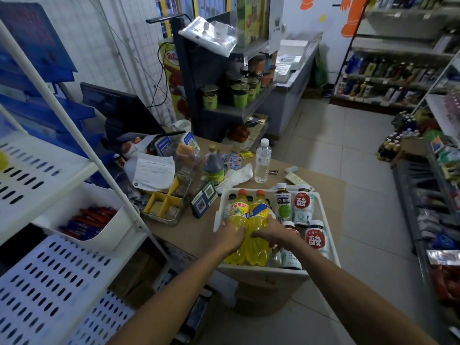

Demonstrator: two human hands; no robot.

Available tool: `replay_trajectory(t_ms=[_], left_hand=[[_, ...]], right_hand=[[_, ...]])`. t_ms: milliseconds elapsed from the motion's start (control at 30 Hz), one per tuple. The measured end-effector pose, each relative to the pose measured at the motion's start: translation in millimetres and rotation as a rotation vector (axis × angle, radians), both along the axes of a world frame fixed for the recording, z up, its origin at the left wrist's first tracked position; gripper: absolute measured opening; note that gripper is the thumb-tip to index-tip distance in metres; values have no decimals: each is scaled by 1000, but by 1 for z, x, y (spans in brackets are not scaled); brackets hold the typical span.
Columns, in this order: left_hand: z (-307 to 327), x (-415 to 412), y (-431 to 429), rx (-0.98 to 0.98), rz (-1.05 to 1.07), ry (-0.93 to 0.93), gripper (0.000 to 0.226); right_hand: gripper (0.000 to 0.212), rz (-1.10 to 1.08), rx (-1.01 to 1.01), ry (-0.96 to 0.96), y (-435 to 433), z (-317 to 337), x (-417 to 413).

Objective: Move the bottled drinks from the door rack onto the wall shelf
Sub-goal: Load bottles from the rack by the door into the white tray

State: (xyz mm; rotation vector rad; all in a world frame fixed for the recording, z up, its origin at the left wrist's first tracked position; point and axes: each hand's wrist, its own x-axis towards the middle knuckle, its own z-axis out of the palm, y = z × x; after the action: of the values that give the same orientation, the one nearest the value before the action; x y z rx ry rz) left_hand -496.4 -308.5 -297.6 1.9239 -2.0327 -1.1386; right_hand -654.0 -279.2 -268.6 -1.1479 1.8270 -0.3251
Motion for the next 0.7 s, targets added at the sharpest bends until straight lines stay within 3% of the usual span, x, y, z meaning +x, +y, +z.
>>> replay_trajectory(t_ms=[100,233,433,567,700], left_hand=[[7,4,3,5,0,59,66],[17,15,6,-45,21,43,41],[27,36,15,-36,48,-62,30],[28,39,29,25,69,19,19],[44,49,38,-10,53,54,28]], right_hand=[[66,69,-63,43,9,11,0],[43,195,-111,166,13,20,-5],[32,141,-258,292,9,29,-5],[36,168,-310,341,9,40,8],[38,218,-363,392,17,62,34]])
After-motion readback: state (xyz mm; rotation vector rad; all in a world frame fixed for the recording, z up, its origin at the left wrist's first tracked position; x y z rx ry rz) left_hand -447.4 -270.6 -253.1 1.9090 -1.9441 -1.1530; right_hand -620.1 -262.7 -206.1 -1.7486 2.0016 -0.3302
